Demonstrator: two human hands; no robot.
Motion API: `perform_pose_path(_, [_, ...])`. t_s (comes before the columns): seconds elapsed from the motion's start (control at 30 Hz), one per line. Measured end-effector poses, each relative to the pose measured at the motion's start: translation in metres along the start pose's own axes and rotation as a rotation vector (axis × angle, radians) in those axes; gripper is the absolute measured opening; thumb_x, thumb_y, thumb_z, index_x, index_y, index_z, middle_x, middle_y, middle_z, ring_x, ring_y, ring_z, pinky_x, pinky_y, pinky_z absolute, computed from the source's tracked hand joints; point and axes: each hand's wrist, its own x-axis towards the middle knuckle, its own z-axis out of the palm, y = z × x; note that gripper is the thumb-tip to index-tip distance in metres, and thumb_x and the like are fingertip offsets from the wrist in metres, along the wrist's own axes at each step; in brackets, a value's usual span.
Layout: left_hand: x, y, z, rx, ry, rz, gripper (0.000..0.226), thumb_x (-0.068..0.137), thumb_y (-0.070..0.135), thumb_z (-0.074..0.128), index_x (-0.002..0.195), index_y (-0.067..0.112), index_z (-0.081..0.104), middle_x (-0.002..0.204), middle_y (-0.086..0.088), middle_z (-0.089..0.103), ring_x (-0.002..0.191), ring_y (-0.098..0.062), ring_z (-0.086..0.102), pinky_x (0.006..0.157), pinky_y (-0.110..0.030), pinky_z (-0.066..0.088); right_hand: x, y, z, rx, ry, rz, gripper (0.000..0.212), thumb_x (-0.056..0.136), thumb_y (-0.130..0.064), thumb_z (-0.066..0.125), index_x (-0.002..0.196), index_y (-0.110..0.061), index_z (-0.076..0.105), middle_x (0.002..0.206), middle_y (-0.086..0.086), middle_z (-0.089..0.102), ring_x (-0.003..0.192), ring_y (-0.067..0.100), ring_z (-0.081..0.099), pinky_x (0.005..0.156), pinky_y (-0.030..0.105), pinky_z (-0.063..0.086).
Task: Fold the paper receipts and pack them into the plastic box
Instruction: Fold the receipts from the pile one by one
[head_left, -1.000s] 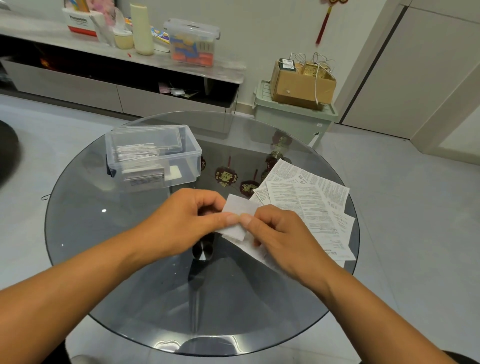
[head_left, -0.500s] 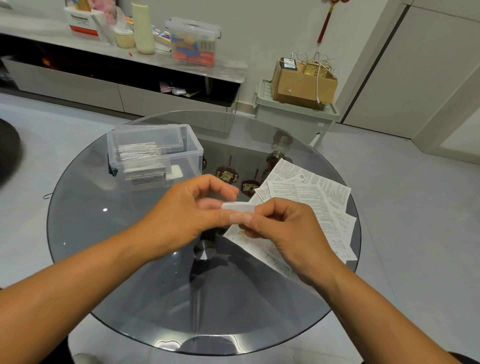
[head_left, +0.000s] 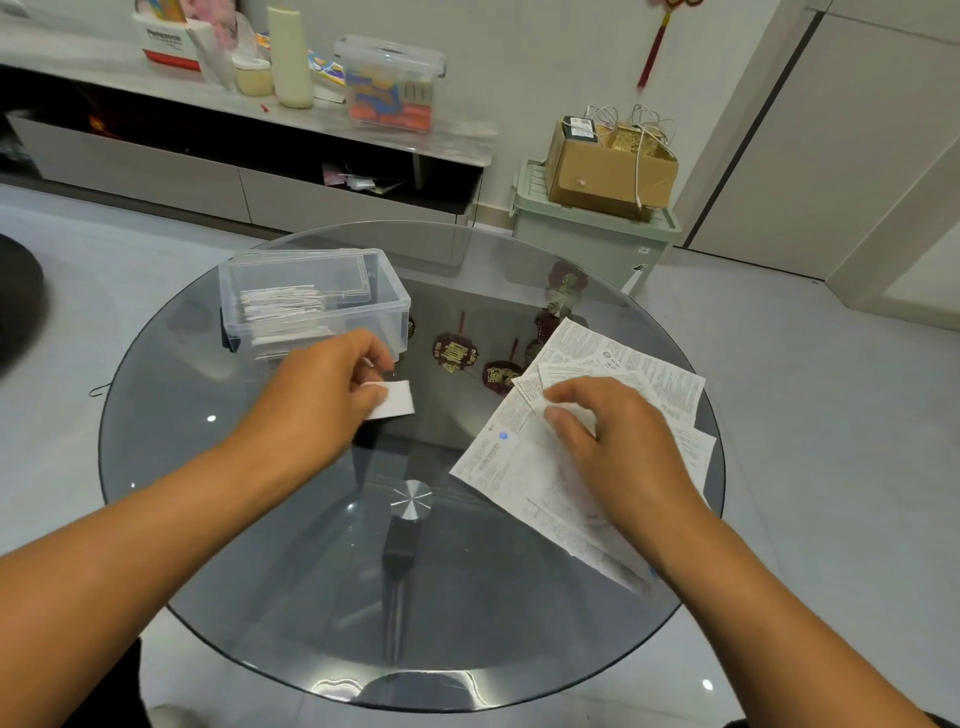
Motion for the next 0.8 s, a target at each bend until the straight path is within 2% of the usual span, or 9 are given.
perform_pose_path(0.1, [-0.005, -0.004, -0.001, 0.591, 0.052, 0.316, 0.036, 0.081, -0.001, 0.072, 0.108, 0.021, 0.066, 0.104, 0.000, 0.063, 0.095, -0.027, 0.056, 0.069, -0.041, 0.051, 0.008, 0.011, -0.013, -0.240, -0.083, 0.149, 0.040, 0.100, -0.036, 0.062, 0.138, -0.029, 0.059, 0.147, -0.001, 0.054, 0.135, 0.025, 0.048, 0.111, 0.045, 0.039])
perform_pose_path(0.13, [-0.009, 0.001, 0.000, 0.679, 0.024, 0.372, 0.039, 0.075, -0.006, 0.071, 0.106, 0.017, 0.067, 0.104, -0.002, 0.061, 0.096, -0.027, 0.053, 0.067, -0.041, 0.048, 0.010, 0.014, -0.017, -0.280, -0.108, 0.201, 0.045, 0.098, -0.038, 0.063, 0.142, -0.029, 0.056, 0.149, 0.001, 0.051, 0.135, 0.027, 0.048, 0.110, 0.047, 0.041])
perform_pose_path(0.23, [-0.027, 0.017, 0.013, 0.701, -0.171, 0.324, 0.032, 0.080, -0.008, 0.058, 0.102, 0.015, 0.057, 0.100, 0.000, 0.050, 0.093, -0.021, 0.048, 0.064, -0.033, 0.038, 0.017, 0.022, -0.031, -0.326, -0.166, 0.345, 0.068, 0.088, -0.053, 0.071, 0.148, -0.033, 0.046, 0.150, 0.003, 0.043, 0.133, 0.029, 0.048, 0.104, 0.047, 0.047])
perform_pose_path(0.37, [-0.025, 0.006, 0.021, 0.696, -0.158, 0.250, 0.010, 0.099, 0.010, 0.052, 0.097, 0.019, 0.049, 0.096, 0.002, 0.044, 0.083, -0.017, 0.043, 0.065, -0.030, 0.039, 0.023, 0.030, -0.040, -0.302, -0.223, 0.445, 0.093, 0.074, -0.065, 0.080, 0.152, -0.035, 0.039, 0.150, 0.003, 0.041, 0.130, 0.028, 0.052, 0.099, 0.044, 0.048])
perform_pose_path(0.43, [-0.018, -0.004, 0.021, 0.659, -0.114, 0.259, 0.019, 0.105, 0.028, 0.042, 0.098, 0.015, 0.053, 0.097, -0.004, 0.052, 0.087, -0.022, 0.052, 0.073, -0.035, 0.049, 0.023, 0.031, -0.036, -0.246, -0.204, 0.420, 0.090, 0.073, -0.058, 0.084, 0.150, -0.035, 0.042, 0.145, 0.002, 0.048, 0.122, 0.025, 0.056, 0.090, 0.039, 0.050])
perform_pose_path(0.53, [-0.017, -0.003, 0.019, 0.671, -0.086, 0.261, 0.039, 0.101, 0.043, 0.038, 0.100, 0.011, 0.059, 0.097, -0.008, 0.058, 0.091, -0.026, 0.057, 0.079, -0.037, 0.050, 0.024, 0.028, -0.029, -0.145, -0.133, 0.327, 0.075, 0.078, -0.034, 0.088, 0.144, -0.034, 0.051, 0.139, 0.001, 0.053, 0.108, 0.018, 0.061, 0.083, 0.032, 0.052])
perform_pose_path(0.67, [-0.021, 0.008, 0.018, 0.593, -0.047, 0.421, 0.048, 0.095, 0.040, 0.053, 0.129, 0.008, 0.059, 0.123, -0.011, 0.062, 0.112, -0.031, 0.060, 0.094, -0.042, 0.052, 0.018, 0.019, -0.019, 0.040, -0.021, 0.176, 0.047, 0.085, -0.014, 0.081, 0.127, -0.032, 0.067, 0.118, -0.004, 0.064, 0.091, 0.000, 0.060, 0.068, 0.011, 0.040])
perform_pose_path(0.73, [-0.023, 0.013, 0.017, 0.435, -0.108, 0.497, 0.061, 0.095, 0.035, 0.065, 0.149, 0.018, 0.044, 0.146, -0.002, 0.050, 0.132, -0.022, 0.048, 0.102, -0.033, 0.045, 0.015, 0.013, -0.013, 0.198, -0.039, 0.161, 0.037, 0.086, -0.013, 0.080, 0.114, -0.036, 0.072, 0.106, -0.008, 0.068, 0.090, 0.001, 0.063, 0.074, 0.018, 0.047])
perform_pose_path(0.8, [-0.026, 0.014, 0.017, 0.306, -0.189, 0.546, 0.069, 0.097, 0.034, 0.066, 0.156, 0.033, 0.030, 0.156, 0.012, 0.037, 0.140, -0.007, 0.033, 0.106, -0.015, 0.029, 0.012, 0.007, -0.006, 0.345, -0.094, 0.164, 0.029, 0.087, -0.011, 0.079, 0.104, -0.034, 0.075, 0.097, -0.008, 0.072, 0.088, 0.006, 0.069, 0.081, 0.025, 0.055])
